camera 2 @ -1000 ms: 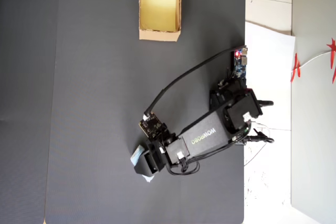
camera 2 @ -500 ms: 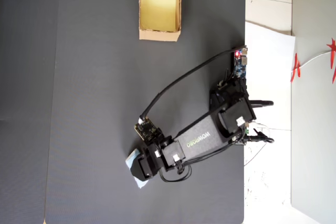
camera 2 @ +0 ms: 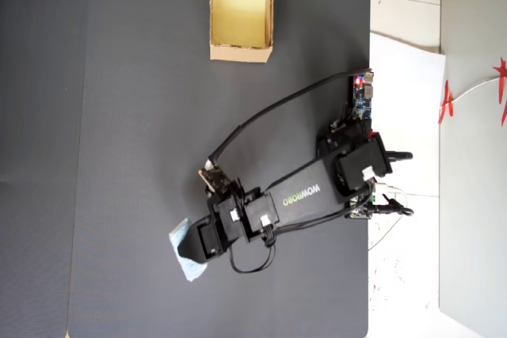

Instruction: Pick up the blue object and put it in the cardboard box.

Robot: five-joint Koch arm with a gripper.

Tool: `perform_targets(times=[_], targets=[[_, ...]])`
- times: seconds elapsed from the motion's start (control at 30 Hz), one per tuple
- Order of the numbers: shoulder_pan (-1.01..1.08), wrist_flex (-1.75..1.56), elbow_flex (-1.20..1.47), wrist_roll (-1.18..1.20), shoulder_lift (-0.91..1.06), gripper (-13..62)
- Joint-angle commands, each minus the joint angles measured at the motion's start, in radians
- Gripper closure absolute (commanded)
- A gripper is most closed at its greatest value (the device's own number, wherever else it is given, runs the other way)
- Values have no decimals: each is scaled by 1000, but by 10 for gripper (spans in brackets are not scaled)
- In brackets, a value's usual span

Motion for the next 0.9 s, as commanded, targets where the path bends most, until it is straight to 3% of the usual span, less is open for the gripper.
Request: perform_targets(times=[0.0,0.87], targets=[[29,-137,3,2,103,569],[761,-253,382,-28,732,568]])
